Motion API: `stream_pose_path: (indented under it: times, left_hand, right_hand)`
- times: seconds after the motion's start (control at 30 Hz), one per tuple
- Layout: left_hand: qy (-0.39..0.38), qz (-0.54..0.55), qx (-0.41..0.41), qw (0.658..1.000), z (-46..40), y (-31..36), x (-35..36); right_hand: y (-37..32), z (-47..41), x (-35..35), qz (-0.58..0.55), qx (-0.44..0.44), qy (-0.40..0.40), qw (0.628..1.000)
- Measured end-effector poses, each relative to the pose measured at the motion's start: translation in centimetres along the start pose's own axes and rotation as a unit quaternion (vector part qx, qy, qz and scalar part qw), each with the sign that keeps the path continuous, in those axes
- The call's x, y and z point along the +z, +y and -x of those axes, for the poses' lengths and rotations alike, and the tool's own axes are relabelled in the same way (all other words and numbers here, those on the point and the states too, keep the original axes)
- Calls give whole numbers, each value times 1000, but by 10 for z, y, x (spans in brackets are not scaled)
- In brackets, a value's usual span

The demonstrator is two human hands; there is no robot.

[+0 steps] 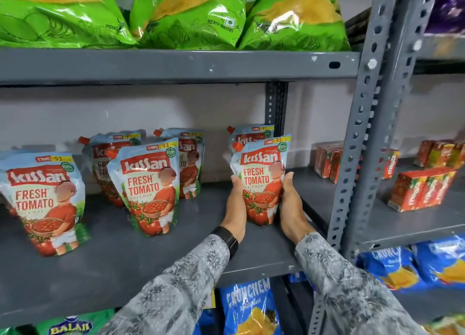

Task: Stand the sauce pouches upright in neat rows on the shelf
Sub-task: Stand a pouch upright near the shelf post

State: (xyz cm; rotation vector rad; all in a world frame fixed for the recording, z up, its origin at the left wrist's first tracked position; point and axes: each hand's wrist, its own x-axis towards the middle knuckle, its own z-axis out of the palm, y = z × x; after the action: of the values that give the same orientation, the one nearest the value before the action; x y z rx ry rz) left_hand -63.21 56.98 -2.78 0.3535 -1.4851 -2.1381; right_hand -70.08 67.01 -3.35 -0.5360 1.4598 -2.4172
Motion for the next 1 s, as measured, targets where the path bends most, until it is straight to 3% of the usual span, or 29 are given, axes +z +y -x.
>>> stream_pose_path:
  times: [0.6, 0.8, 1.0]
  left_hand:
    - [65, -40, 13, 997, 1, -9, 0]
    - [58, -111, 60, 990, 17, -7, 5]
    - [24, -155, 6, 988, 30, 19, -34]
  right_hand:
    - [7, -1, -11, 65, -12, 12, 998]
    - [5, 12, -11, 92, -16, 102, 990]
    - [0, 40, -11, 142, -94, 148, 974]
